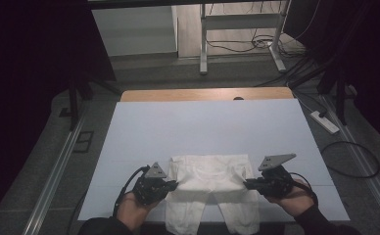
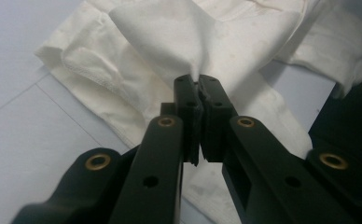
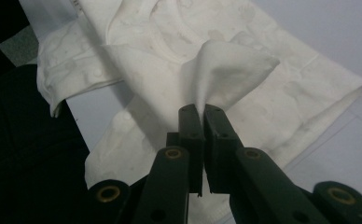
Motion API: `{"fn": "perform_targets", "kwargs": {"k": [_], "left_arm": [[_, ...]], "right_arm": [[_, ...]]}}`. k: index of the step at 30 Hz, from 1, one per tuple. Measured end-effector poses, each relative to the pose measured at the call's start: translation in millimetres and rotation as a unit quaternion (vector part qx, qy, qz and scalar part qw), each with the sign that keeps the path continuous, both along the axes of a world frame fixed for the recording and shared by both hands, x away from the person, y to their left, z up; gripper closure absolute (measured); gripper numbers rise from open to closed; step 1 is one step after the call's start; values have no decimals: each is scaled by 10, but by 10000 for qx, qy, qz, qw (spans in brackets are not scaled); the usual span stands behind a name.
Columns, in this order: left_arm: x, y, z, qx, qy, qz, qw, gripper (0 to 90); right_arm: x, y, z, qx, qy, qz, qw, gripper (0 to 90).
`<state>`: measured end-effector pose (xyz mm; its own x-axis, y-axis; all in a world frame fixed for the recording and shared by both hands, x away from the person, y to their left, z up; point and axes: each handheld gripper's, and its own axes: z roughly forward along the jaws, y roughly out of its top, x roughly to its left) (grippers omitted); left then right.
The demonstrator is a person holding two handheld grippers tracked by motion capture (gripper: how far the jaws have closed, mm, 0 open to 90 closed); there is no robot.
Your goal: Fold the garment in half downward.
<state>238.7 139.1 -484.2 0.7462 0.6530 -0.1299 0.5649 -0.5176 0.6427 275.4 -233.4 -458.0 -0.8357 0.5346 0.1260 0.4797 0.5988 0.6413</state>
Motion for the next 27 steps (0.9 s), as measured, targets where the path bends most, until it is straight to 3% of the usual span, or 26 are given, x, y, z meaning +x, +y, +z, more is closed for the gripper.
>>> {"fn": "perform_targets", "kwargs": {"k": [11, 18, 21, 27], "left_arm": [[17, -124, -145, 375, 308, -50, 9988, 857], [86, -161, -257, 550, 661, -39, 9963, 837], [117, -161, -293, 521, 804, -28, 9954, 820], [133, -137, -293, 427, 844, 18, 9955, 770]], "right_arm": [[14, 42, -206, -450, 338, -136, 9983, 860], [25, 133, -347, -901, 495, -162, 9946, 851], [29, 155, -373, -989, 498, -179, 9937, 843], [27, 153, -361, -948, 440, -186, 9944, 796]]}}
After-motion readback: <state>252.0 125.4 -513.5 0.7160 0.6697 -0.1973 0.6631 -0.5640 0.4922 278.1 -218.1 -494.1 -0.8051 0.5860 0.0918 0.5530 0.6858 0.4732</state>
